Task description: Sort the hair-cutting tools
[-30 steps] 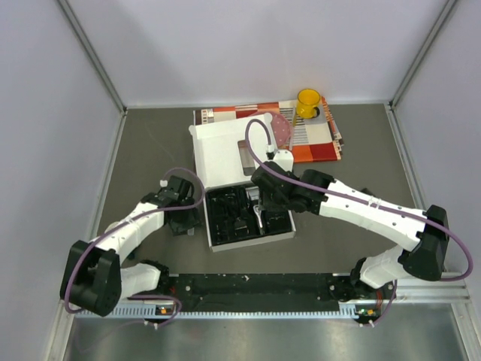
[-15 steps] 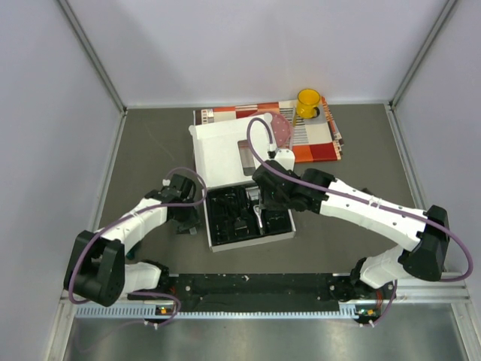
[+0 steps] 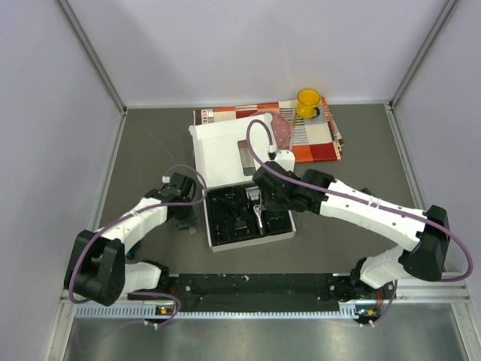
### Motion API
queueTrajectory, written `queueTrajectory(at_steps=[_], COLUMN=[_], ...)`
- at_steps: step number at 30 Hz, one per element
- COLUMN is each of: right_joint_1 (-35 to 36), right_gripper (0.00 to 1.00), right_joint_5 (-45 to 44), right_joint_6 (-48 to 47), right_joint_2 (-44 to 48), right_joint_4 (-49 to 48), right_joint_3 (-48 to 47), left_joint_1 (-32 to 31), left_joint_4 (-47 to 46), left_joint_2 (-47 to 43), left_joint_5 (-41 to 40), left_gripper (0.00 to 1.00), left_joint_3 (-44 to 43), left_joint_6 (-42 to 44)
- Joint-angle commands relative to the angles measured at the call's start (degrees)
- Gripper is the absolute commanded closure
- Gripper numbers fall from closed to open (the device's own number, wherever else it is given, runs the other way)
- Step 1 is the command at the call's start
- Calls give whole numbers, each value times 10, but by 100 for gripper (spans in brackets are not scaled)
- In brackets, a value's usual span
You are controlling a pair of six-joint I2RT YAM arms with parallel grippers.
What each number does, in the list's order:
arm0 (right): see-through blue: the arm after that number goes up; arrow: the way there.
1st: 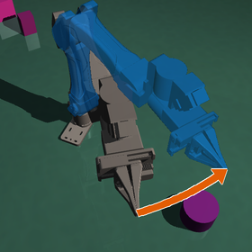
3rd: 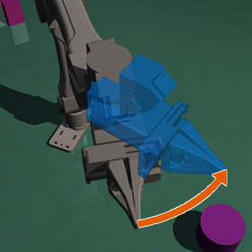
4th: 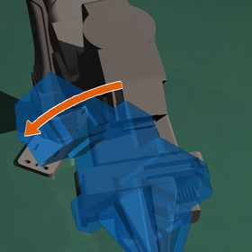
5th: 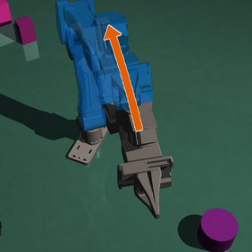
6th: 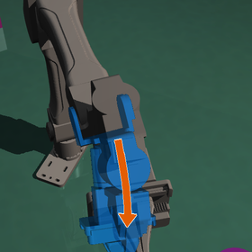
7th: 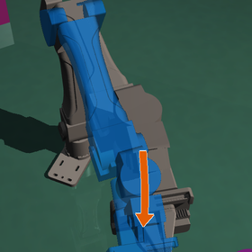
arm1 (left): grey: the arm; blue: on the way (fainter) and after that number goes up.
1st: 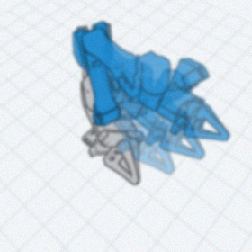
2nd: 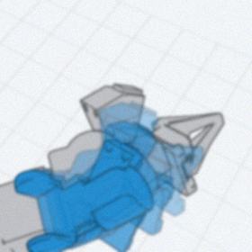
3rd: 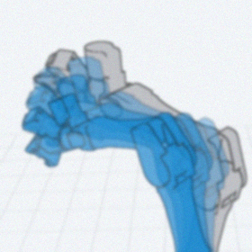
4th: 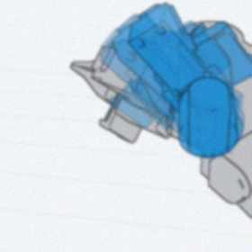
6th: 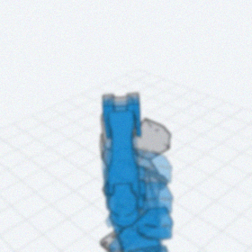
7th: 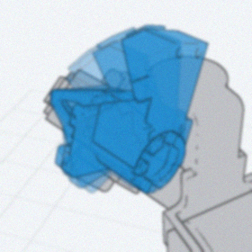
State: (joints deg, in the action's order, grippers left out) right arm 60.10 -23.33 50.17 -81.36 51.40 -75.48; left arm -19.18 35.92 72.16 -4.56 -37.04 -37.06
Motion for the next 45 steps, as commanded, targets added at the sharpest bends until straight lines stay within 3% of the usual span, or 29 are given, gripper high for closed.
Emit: queueTrajectory(at_steps=[1,6,16,24,36,45], right_joint_1=[-3,-6,-9,-17,-24,-27], right_gripper=[57,57,57,57,57,56], right_joint_5=[-15,-15,-16,-17,-14,-13], right_joint_6=[0,2,0,-4,-7,0], right_joint_2=[24,30,38,56,75,96], right_joint_4=[-16,-16,-16,-16,-16,-16], right_joint_3=[1,4,10,25,60,87], left_joint_1=[4,4,1,-36,-168,-190], left_joint_4=[-14,28,77,30,-12,-36], left_joint_2=[-6,-35,-173,-256,-239,-199], left_joint_5=[-9,11,129,198,118,58], left_gripper=[85,91,88,86,85,83], left_joint_3=[-15,-30,-57,-17,26,32], left_joint_6=[10,1,-37,-98,-173,-161])
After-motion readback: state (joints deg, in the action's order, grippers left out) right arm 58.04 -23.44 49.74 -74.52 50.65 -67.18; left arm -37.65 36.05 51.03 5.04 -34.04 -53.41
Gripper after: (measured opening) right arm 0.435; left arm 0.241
